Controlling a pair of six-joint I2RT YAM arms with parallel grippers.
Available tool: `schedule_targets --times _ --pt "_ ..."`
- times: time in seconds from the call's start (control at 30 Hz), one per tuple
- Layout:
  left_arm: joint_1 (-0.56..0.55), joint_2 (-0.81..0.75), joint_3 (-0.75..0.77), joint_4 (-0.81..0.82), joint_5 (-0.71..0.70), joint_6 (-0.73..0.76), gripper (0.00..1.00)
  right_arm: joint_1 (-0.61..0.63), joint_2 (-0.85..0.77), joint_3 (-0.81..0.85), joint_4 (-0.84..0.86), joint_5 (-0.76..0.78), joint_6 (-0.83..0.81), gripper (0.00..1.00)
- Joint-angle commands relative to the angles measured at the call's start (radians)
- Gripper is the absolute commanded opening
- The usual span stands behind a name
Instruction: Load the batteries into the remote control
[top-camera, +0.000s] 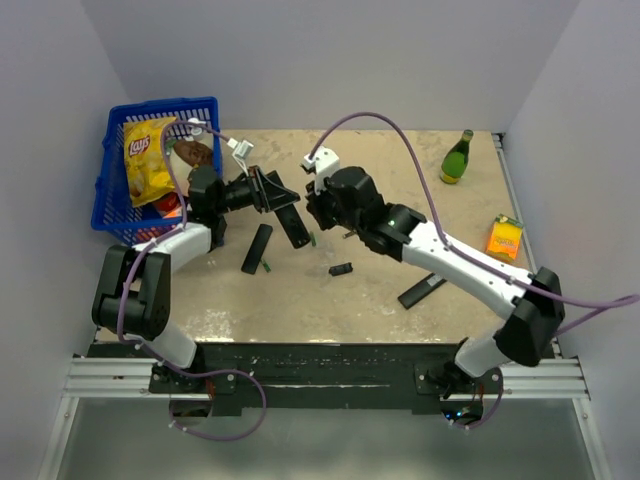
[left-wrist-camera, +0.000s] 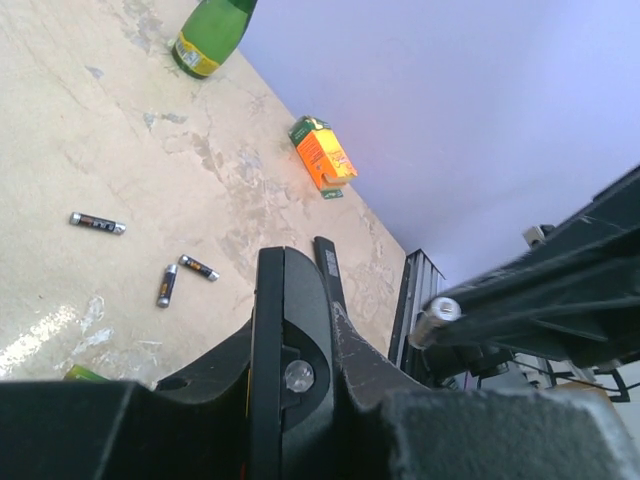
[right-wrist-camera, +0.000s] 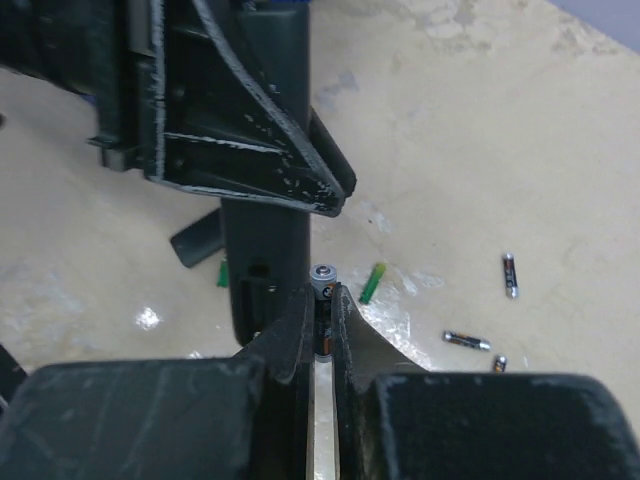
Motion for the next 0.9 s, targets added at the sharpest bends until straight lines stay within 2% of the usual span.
schedule_targets --times 0.0,0.17,0.3,0.43,0.87 --pt "-0.002 -0.016 -0.014 0.130 -0.019 -0.077 0.00 0.024 -0.120 -0.158 0.296 0.020 0.090 0.00" --pt "0.000 -0.010 -0.043 0.205 -0.022 -0.140 0.00 0.068 -0.211 -0.325 0.527 -0.020 0.110 0.00" --pt "0.000 -0.013 -0.053 0.233 -0.026 -0.161 0.00 0.091 -0.210 -0.392 0.669 -0.052 0.107 0.00" --pt "0.000 -0.015 -0.056 0.232 -0.029 -0.163 0.00 0.116 -0.185 -0.413 0.728 -0.064 0.084 0.00" --pt "0.005 -0.027 -0.065 0.233 -0.043 -0.169 0.00 0.166 -0.110 -0.424 0.785 0.086 -0.002 0.00"
